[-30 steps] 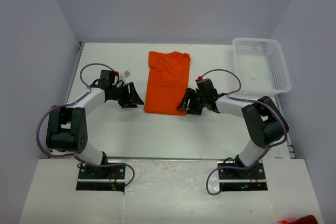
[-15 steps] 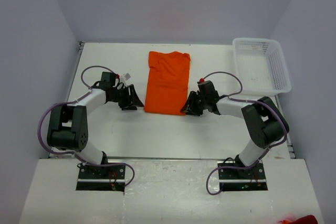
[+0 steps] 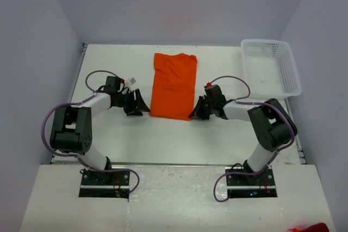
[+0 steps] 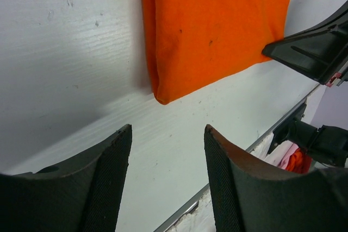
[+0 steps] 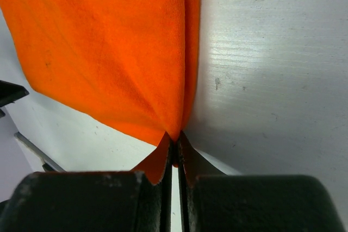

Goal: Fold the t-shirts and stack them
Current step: Grab one side of the 2/3 rectangular tshirt with both arms

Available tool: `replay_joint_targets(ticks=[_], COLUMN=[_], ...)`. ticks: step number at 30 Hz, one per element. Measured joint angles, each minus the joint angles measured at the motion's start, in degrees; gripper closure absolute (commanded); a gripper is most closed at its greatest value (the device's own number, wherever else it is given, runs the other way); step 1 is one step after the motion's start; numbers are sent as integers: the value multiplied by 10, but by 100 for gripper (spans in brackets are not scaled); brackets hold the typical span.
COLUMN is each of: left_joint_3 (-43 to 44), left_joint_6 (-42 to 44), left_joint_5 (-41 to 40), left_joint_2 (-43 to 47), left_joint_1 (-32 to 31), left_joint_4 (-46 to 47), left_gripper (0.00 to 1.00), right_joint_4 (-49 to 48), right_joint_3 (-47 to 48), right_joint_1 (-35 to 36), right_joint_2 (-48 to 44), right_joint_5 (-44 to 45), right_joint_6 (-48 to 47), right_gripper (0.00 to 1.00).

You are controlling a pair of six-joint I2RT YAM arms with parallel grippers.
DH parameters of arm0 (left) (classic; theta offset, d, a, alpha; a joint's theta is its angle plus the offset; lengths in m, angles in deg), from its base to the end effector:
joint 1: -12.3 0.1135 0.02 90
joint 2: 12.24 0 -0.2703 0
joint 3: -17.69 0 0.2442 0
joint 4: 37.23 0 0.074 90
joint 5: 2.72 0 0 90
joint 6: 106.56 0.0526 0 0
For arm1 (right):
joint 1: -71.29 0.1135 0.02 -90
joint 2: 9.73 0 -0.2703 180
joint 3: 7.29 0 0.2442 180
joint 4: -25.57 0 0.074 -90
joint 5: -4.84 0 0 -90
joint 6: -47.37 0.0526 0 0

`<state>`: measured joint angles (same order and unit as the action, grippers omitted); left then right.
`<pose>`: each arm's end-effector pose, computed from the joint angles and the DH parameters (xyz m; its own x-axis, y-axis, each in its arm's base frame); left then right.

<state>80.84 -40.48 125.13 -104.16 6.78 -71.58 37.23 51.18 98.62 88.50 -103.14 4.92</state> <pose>0.2909 -0.0605 0.1631 -0.9543 -0.2294 -0.1914 -0.0381 0.7288 -0.6836 0.2802 0.1631 0.1279 -0.9171 0.3160 -0.2428 0.1023 0.7755 0.6230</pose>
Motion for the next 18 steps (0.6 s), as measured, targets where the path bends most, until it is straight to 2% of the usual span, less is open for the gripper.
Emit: replay_joint_targets(ticks=[9, 18], left_joint_3=[-28, -14], left_joint_6=[-15, -34], left_joint_5=[35, 42], left_joint_2=[-42, -71], left_joint_1=[0, 0], left_joint_4=[32, 53], left_gripper=[42, 45], right_joint_4=[-1, -1], right_joint_3=[0, 0], right_joint_1=[0, 0], right_joint_2=[0, 0], right_joint_5=[0, 0], right_joint_6=[0, 0], right_gripper=[100, 100])
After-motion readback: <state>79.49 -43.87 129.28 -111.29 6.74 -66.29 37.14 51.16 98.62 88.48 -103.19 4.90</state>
